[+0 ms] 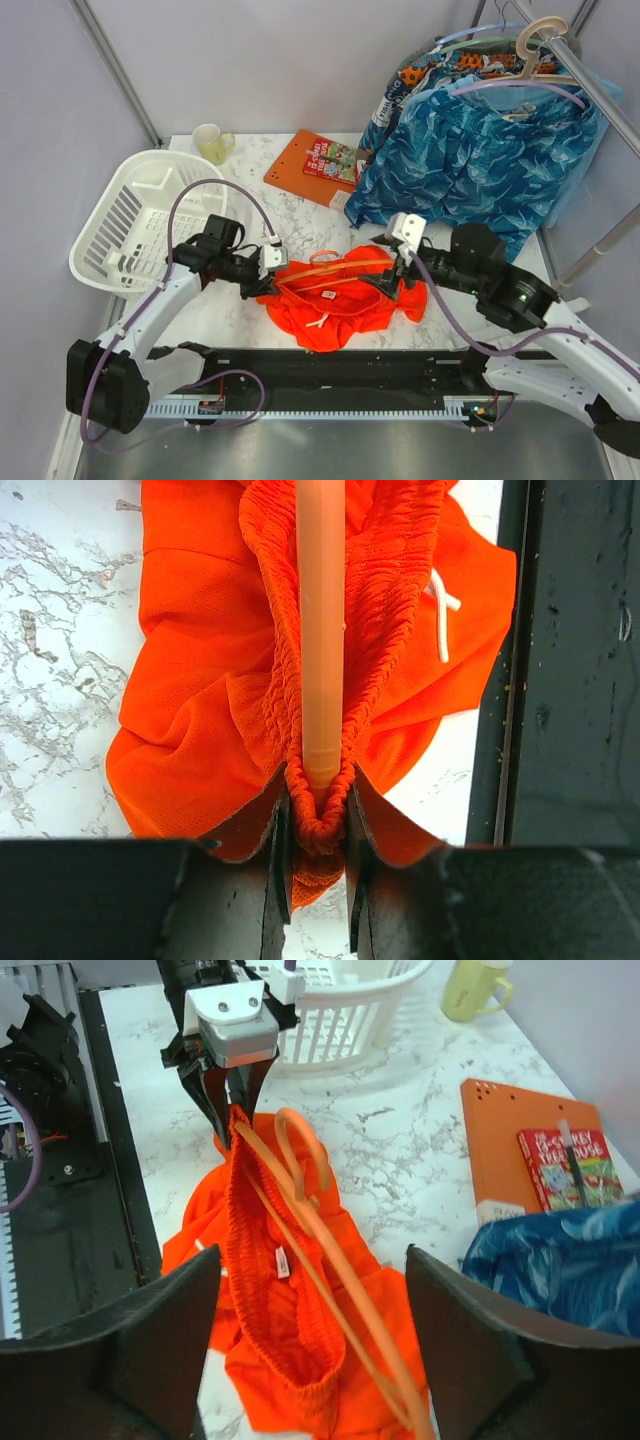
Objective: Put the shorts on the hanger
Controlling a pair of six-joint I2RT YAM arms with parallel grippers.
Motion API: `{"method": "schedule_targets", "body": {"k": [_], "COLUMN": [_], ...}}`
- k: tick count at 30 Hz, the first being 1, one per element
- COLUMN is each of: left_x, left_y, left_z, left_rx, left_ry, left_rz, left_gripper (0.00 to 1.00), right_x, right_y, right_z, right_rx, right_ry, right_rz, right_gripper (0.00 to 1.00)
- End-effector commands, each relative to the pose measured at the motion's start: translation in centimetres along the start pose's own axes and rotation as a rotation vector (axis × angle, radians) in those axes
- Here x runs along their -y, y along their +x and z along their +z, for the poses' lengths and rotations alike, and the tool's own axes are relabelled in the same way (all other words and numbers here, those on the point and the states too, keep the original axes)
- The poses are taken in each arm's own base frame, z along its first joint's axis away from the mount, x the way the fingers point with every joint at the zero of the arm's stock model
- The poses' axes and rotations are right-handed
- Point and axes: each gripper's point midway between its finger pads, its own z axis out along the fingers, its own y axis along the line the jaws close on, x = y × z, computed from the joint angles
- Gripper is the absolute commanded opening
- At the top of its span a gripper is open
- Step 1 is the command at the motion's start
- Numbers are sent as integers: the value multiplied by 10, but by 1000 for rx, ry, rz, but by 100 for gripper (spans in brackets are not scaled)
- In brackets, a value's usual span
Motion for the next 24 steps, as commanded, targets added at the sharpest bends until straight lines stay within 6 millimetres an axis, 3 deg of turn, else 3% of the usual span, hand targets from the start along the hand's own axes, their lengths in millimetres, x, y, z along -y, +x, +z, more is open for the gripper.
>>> {"method": "schedule_targets", "body": {"k": [1,4,9,15,20,24], "left_x": [-7,-10,-17,-33,-33,-32], "left_y": [-22,-20,-18,-16,-12,-13], "left_z": [-1,1,5,7,11,9], "left_rx": [78,72,71,55,54,60], "left_ry": [-1,-11,-35,-95,-93,-98], "left_rz": [-61,-80,-137,-239,-313,-308], "left_gripper": [2,2,2,2,2,2], "right_x": [1,6,24,36,29,39], "right_y": [49,98,108,139,166,179], "right_z": [-30,-40,-40,-15,5,18], "right_rx": [-240,-424,-476,-585,-609,-591], "right_ry": [112,180,255,294,297,359], "right_rz": [206,230,169,168,250,255], "right_gripper": [74,73,75,79,77,75]}}
